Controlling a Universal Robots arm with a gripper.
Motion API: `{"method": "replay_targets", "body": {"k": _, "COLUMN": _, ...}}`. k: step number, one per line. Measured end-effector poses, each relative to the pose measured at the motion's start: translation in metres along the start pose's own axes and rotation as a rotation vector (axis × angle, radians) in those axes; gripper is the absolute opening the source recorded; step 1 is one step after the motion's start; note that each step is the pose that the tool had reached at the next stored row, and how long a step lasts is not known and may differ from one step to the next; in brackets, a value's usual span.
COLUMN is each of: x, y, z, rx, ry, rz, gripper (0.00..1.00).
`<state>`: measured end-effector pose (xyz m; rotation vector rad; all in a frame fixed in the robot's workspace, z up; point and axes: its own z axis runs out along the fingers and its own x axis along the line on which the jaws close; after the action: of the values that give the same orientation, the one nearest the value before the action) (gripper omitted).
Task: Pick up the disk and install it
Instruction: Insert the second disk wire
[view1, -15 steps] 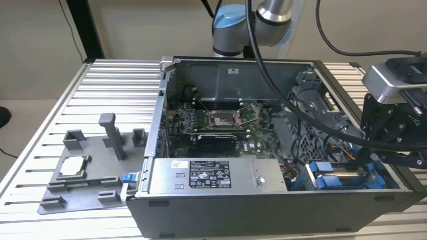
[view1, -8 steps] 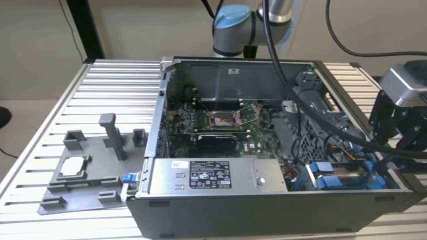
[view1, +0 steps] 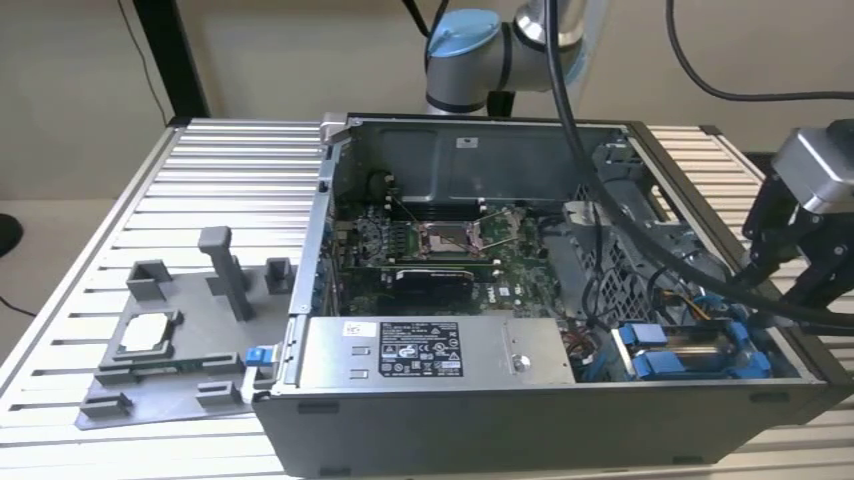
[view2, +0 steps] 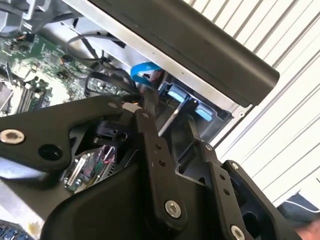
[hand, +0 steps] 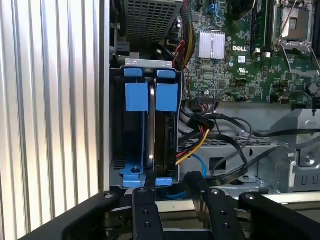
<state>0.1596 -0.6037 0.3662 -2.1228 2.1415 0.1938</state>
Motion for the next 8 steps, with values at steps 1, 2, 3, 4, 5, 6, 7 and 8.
{"method": "replay_targets", "body": {"k": 1, "x": 0.0000, "y": -0.0014, "z": 0.0000, "rx": -0.0004, "ry": -0.0074, "rz": -0.002, "gripper": 1.00}}
{"method": "replay_targets", "body": {"k": 2, "x": 0.0000, "y": -0.0031, "z": 0.0000, "rx": -0.0008, "ry": -0.0148, "rz": -0.004, "gripper": 1.00}}
{"method": "replay_targets", "body": {"k": 3, "x": 0.0000, "y": -0.0047, "z": -0.0001, "rx": -0.0012, "ry": -0.0222, "rz": -0.006, "gripper": 1.00}}
{"method": "replay_targets", "body": {"k": 4, "x": 0.0000, "y": -0.0062, "z": 0.0000, "rx": -0.0016, "ry": -0.0291, "rz": -0.007, "gripper": 1.00}}
{"method": "replay_targets", "body": {"k": 5, "x": 0.0001, "y": -0.0076, "z": 0.0000, "rx": -0.0020, "ry": -0.0354, "rz": -0.009, "gripper": 1.00}}
{"method": "replay_targets", "body": {"k": 6, "x": 0.0001, "y": -0.0087, "z": -0.0001, "rx": -0.0022, "ry": -0.0403, "rz": -0.011, "gripper": 1.00}}
{"method": "replay_targets", "body": {"k": 7, "x": 0.0002, "y": -0.0098, "z": -0.0001, "rx": -0.0024, "ry": -0.0448, "rz": -0.012, "gripper": 1.00}}
{"method": "replay_targets", "body": {"k": 8, "x": 0.0003, "y": -0.0110, "z": -0.0001, "rx": -0.0027, "ry": -0.0495, "rz": -0.013, "gripper": 1.00}}
